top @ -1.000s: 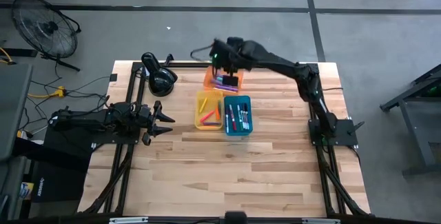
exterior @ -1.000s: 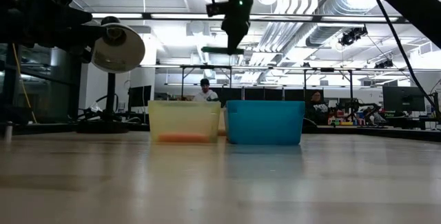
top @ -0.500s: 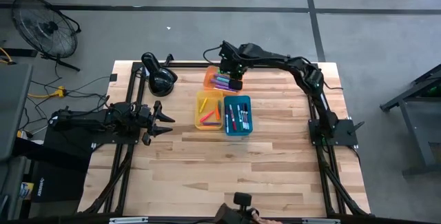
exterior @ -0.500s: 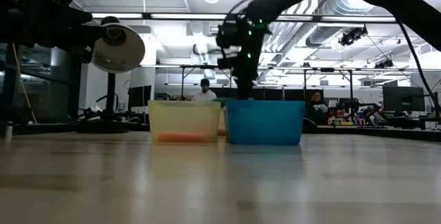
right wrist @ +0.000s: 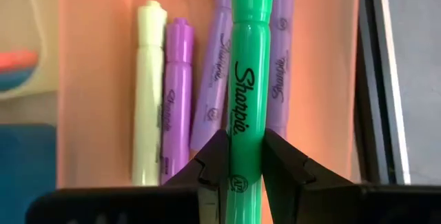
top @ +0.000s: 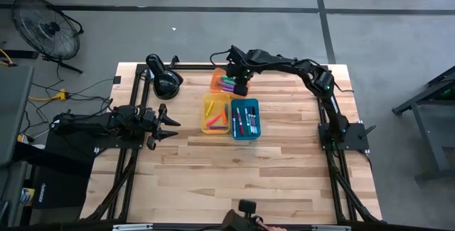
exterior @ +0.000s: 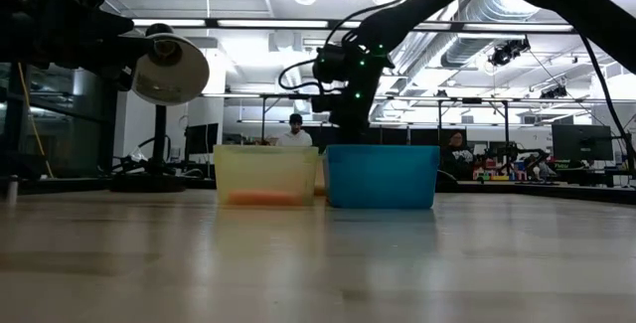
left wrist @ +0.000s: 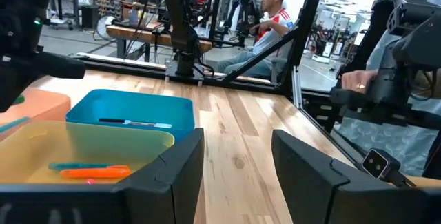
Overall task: Pick & Place Markers
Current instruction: Put the green highlighter pen into the orange bin, then return to Home Position
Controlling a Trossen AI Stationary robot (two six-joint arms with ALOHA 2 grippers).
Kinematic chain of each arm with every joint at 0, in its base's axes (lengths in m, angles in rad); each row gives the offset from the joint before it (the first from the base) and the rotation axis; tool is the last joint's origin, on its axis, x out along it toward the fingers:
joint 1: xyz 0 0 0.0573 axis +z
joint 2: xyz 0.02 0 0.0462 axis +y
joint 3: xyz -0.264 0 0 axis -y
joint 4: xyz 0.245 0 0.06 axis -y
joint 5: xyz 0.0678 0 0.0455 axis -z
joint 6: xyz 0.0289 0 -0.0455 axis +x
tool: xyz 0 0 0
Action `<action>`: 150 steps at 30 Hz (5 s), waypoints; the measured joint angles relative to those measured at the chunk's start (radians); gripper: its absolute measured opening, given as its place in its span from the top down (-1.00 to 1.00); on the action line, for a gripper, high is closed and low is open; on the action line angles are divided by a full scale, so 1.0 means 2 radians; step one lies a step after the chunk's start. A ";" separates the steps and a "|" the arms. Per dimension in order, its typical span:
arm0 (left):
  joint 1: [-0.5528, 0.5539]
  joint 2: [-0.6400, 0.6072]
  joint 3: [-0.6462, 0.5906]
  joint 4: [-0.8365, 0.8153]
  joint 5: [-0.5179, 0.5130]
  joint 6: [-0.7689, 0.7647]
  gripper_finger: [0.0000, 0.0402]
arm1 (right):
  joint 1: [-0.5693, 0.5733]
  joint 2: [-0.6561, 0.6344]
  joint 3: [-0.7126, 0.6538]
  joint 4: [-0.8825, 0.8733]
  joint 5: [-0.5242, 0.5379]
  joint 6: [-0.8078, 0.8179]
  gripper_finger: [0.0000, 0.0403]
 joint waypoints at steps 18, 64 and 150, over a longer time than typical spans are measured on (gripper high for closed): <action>0.000 0.000 0.000 0.000 0.001 0.000 0.16 | -0.001 0.000 0.000 0.004 -0.090 0.036 0.58; 0.000 0.000 0.000 0.000 0.001 0.000 0.16 | 0.188 -0.186 -0.369 0.363 -0.190 0.148 0.65; 0.000 0.000 0.000 0.000 0.001 0.000 0.16 | 0.283 -1.012 -0.887 0.466 0.101 0.361 0.65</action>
